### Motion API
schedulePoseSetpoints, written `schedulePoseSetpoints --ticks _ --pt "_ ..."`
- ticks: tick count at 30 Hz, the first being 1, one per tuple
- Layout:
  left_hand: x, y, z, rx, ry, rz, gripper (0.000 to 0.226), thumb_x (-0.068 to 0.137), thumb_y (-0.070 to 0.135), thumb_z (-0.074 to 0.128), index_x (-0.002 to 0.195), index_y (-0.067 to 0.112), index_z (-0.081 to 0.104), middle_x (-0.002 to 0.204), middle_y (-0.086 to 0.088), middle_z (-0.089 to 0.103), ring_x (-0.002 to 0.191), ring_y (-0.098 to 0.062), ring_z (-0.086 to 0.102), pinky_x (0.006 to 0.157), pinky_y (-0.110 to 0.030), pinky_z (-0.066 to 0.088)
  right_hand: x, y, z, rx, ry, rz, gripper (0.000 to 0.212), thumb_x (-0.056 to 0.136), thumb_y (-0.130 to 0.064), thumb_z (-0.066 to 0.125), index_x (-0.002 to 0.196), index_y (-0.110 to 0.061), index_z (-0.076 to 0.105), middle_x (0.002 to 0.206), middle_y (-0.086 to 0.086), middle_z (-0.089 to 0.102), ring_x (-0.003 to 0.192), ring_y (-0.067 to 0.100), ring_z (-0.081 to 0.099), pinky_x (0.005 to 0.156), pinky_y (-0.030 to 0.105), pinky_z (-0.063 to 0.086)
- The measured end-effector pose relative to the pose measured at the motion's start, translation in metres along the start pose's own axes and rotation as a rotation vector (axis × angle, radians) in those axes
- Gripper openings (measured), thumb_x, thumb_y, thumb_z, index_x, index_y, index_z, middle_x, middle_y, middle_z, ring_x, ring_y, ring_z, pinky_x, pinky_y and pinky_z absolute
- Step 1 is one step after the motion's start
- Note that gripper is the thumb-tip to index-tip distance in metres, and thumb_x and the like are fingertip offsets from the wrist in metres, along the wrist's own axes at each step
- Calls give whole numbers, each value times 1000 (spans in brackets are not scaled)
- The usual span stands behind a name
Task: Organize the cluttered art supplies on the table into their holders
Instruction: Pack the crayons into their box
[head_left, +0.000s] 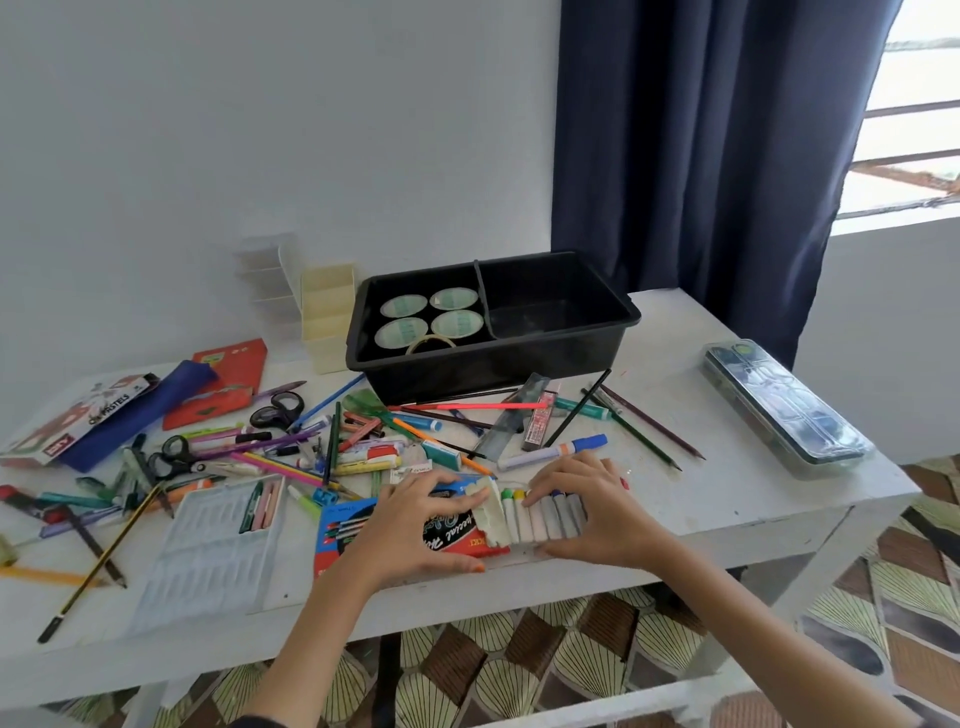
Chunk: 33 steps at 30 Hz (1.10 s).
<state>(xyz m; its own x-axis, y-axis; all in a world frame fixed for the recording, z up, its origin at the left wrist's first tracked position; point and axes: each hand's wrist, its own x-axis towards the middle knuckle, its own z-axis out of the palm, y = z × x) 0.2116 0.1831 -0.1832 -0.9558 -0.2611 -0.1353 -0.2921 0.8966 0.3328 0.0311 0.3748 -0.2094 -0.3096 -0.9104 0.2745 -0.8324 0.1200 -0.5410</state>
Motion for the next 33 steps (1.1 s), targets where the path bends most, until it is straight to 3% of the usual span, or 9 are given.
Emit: schedulePoseSetpoints --ticks 4,8,10,13,16,19,24,27,33 --pt "9 13 11 24 -16 26 82 56 85 41 133 60 27 145 17 24 134 -9 18 109 -36 15 9 1 3 -9 -53 -11 45 64 -49 78 103 -38 59 117 -28 51 121 -2 33 106 20 9" --pt "14 12 18 40 3 20 85 55 89 34 134 59 26 146 18 22 133 -9 18 108 -35 13 3 1 5 -35 4 34 51 65 -57 71 111 -37 60 125 -25 46 123 -6 30 111 27 11" --pt "15 9 19 30 3 12 84 55 90 35 133 61 25 147 18 21 133 -10 18 109 -37 13 -6 -2 6 33 244 167 42 74 -56 62 111 -35 61 125 -19 49 123 1 35 107 33 21" --pt "16 9 19 28 -2 10 81 58 88 37 133 62 24 147 19 21 133 -10 18 109 -37 14 -19 -6 13 85 719 511 26 91 -23 58 116 -18 61 117 -2 54 114 16 43 95 32 34" --pt "17 9 17 55 2 16 79 59 89 32 133 62 21 147 18 21 133 -8 17 108 -36 14 -23 -10 21 207 630 780 34 93 -23 53 124 -8 57 114 8 53 109 21 45 94 38 42" --pt "20 10 16 75 15 30 83 57 92 26 134 62 21 147 18 21 132 -8 17 108 -38 13 -22 -15 22 322 597 776 33 92 -19 56 123 -7 58 107 7 52 99 18 50 89 32 46" --pt "25 21 14 68 28 42 80 61 89 29 135 59 22 144 16 24 128 -7 20 105 -36 15 -12 -27 20 492 595 754 25 92 -7 54 114 -12 64 106 5 58 79 7 55 61 10 45" --pt "27 31 14 72 50 37 75 67 82 39 136 58 20 146 16 23 130 -8 19 108 -37 14 -8 -35 19 560 597 724 23 92 -6 53 111 -14 65 104 2 60 78 5 54 61 6 45" --pt "39 51 12 55 180 46 78 74 73 50 140 53 15 147 10 23 133 -11 18 109 -37 18 -1 -50 12 863 523 658 22 96 -14 49 104 -20 68 105 4 65 92 11 62 71 18 52"
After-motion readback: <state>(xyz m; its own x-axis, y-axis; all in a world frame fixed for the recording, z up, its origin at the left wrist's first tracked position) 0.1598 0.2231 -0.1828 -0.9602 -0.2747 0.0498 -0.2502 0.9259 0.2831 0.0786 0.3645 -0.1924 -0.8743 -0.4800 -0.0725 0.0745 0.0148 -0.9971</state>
